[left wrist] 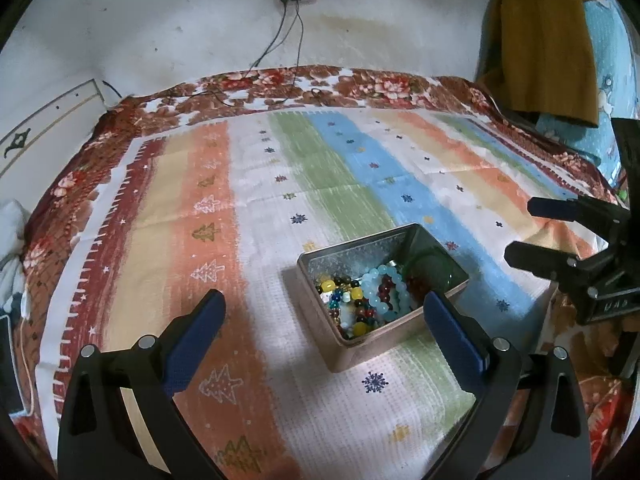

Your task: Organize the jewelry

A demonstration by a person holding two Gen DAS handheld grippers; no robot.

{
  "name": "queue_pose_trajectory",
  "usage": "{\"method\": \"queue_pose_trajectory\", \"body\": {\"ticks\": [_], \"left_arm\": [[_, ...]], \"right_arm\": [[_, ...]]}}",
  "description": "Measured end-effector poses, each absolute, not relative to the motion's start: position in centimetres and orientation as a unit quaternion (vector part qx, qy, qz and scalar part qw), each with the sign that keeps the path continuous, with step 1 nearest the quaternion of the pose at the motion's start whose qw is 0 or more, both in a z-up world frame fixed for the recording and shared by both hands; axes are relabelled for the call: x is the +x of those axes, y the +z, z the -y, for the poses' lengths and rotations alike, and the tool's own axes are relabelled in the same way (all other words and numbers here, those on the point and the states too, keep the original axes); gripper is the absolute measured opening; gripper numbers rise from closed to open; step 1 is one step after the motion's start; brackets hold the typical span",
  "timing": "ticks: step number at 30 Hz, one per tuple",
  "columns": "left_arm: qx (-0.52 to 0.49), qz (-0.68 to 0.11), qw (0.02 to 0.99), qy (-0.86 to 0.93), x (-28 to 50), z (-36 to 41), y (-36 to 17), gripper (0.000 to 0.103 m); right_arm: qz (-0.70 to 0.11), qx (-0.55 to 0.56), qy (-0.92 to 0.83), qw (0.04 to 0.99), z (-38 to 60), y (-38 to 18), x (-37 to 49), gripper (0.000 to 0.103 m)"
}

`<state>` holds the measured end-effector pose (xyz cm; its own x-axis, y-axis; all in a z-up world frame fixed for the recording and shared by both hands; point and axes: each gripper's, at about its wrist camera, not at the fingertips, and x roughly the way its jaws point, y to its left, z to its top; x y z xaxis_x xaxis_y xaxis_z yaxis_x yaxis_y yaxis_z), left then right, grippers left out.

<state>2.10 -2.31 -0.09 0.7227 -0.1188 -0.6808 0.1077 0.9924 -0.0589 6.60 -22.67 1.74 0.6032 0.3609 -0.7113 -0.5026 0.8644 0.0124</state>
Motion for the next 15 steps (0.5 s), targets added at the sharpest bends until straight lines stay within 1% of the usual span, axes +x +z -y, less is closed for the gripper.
{"method": "queue_pose_trajectory", "body": {"ticks": [6, 15], "left_arm": [[-0.009, -0.36, 0.932, -0.037, 1.1, 2.1, -0.7, 0.097], [0.009, -0.338, 0.941, -0.012, 0.4, 2.1, -0.2, 0.097]], "right_arm": [[-0.361, -0.095, 0.248, 0.894, 22.7, 2.0, 5.5, 0.096], [-0.369, -0.086, 0.25, 0.891, 22.9, 1.8, 5.3, 0.097]]}}
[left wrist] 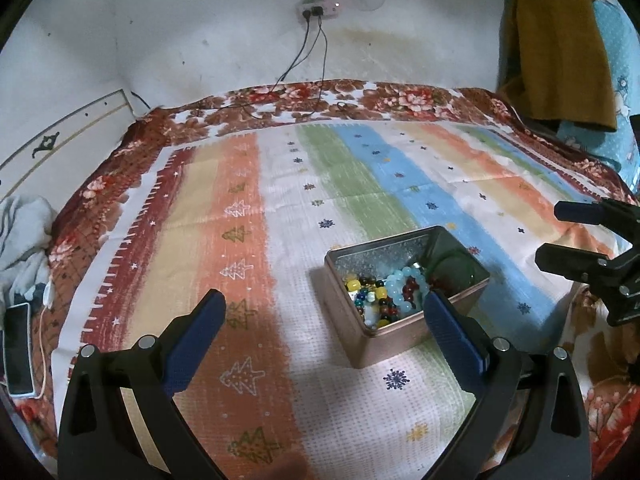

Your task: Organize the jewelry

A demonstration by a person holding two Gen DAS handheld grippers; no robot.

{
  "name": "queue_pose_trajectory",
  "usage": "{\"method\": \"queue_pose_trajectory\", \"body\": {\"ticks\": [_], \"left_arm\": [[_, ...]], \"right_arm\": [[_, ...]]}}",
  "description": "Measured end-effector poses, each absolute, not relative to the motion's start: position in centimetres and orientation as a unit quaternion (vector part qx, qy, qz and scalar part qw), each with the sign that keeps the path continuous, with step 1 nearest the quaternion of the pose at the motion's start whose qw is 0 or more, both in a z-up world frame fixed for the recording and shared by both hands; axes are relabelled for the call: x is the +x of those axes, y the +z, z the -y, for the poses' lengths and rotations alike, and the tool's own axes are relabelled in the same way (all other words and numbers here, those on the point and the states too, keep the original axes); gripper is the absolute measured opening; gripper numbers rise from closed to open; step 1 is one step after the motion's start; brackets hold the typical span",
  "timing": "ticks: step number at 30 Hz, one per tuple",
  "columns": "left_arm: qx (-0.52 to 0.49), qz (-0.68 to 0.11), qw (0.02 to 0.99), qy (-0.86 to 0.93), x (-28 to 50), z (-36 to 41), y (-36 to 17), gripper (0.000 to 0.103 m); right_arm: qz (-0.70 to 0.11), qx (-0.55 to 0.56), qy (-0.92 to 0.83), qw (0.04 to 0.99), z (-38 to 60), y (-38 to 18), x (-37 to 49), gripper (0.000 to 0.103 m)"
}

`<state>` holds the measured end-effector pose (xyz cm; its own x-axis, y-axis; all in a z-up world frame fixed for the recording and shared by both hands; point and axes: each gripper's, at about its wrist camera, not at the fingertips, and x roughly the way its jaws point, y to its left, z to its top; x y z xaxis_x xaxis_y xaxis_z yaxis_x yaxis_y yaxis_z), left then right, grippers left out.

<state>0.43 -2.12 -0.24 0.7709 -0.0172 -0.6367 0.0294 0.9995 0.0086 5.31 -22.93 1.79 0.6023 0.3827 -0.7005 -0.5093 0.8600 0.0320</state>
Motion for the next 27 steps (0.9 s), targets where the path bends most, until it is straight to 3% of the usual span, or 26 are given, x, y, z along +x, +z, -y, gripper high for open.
{"method": "queue_pose_trajectory", "body": {"ticks": [27], "left_arm": [[0.017, -0.331, 0.943, -0.022, 0.5, 2.8, -0.1, 0.097]], "right_arm": [[-0.395, -0.096, 0.247, 0.88, 22.2, 0.6, 6.0, 0.097]]}}
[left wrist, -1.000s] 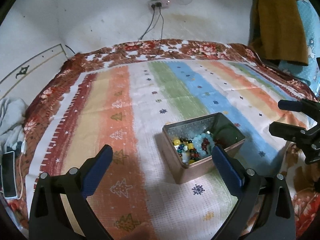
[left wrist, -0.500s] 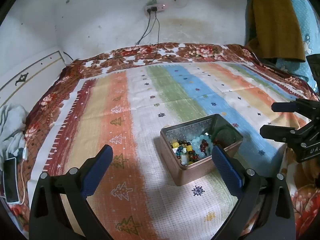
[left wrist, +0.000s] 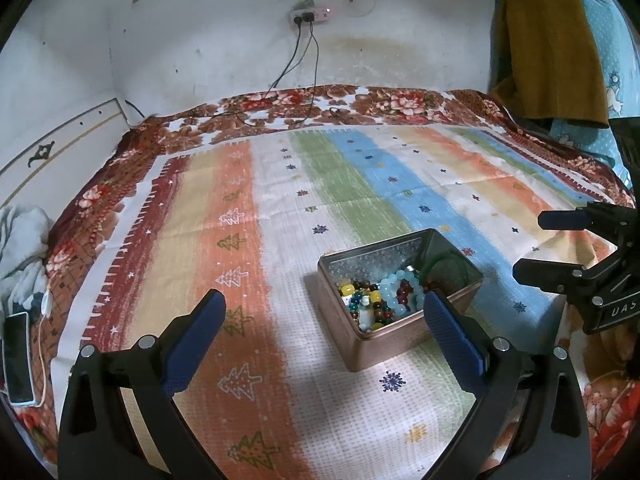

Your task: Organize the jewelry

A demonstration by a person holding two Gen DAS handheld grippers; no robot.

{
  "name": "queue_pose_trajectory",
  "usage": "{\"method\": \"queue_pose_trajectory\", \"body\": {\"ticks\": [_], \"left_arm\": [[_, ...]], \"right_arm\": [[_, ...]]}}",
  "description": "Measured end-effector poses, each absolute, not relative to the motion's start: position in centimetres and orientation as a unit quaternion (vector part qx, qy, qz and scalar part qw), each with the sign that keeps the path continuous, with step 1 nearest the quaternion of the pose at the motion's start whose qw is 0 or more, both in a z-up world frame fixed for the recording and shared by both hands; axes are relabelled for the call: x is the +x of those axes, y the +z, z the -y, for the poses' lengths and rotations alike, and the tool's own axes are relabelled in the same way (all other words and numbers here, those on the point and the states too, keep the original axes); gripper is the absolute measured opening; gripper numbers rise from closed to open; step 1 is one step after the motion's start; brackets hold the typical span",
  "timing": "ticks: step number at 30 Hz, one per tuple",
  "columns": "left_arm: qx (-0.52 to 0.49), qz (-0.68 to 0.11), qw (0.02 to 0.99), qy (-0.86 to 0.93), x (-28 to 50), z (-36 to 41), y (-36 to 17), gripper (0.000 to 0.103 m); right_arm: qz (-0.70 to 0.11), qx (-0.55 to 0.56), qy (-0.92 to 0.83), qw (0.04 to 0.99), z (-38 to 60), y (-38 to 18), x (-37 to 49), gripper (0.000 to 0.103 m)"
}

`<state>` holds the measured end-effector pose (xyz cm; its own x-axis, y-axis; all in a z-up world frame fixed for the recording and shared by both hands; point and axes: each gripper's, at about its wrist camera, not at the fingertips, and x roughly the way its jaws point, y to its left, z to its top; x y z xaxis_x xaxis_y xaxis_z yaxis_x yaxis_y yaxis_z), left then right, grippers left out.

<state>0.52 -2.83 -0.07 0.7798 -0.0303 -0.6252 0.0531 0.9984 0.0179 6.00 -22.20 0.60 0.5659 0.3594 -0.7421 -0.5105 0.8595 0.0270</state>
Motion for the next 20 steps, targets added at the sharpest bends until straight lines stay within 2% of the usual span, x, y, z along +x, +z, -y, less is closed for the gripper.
{"method": "queue_pose_trajectory", "body": {"ticks": [20], "left_arm": [[0.019, -0.337, 0.941, -0.025, 0.56, 2.67, -0.28, 0.097]], "right_arm": [[-0.394, -0.1, 0.247, 0.879, 22.1, 0.54, 5.85, 0.097]]}}
